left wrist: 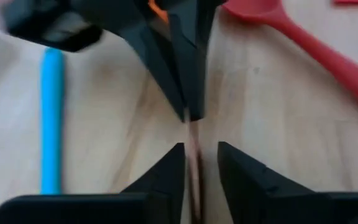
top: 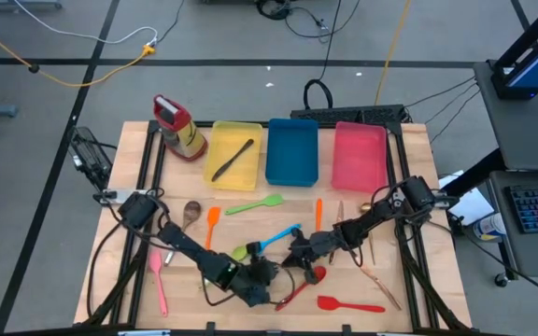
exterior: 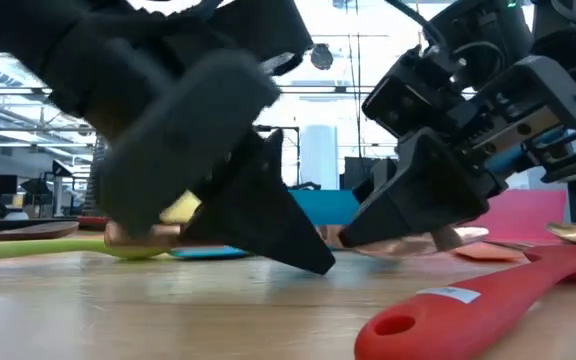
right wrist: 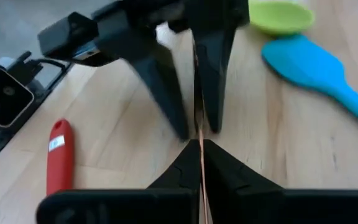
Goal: Pick & Place Kitchen Items
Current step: Put the bottom left bronze knife into the yellow bin
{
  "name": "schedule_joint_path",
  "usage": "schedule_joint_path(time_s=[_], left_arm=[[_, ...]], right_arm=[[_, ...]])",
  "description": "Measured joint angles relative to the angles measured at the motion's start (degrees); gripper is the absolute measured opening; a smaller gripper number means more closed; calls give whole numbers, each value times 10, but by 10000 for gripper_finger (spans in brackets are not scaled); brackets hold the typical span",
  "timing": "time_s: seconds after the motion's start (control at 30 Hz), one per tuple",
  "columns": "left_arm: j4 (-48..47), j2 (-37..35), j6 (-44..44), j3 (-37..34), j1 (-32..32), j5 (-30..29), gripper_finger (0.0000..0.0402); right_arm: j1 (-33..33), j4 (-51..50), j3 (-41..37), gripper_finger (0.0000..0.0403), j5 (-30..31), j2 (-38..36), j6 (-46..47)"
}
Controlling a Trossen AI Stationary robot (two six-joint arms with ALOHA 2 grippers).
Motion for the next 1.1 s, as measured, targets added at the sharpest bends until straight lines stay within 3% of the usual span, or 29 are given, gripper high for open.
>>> schedule_joint_path(time_s=[0.13, 0.23, 0.33, 0.47, 0.53, 0.9, 1.1], left_arm=[[-28, -16, -26, 1, 21, 67, 130], [-53, -26, -28, 1, 31, 79, 127], [-55, -27, -15, 1, 37, 82, 101], [-55, -27, -18, 2, 44, 112, 37], [-59, -27, -19, 2, 45, 112, 13], [-73, -34, -18, 2, 44, 108, 11], [-107, -67, -16, 1, 42, 87, 10]], right_arm=[[6, 0, 0, 1, 18, 0, -17], [7, 7, 0, 1, 19, -1, -33], [7, 17, 0, 1, 22, -1, -35], [7, 19, 1, 1, 46, -2, -50], [7, 19, 1, 4, 47, -2, -53], [8, 40, 2, 69, 58, -3, -94], [8, 109, 2, 93, 80, -4, -164]])
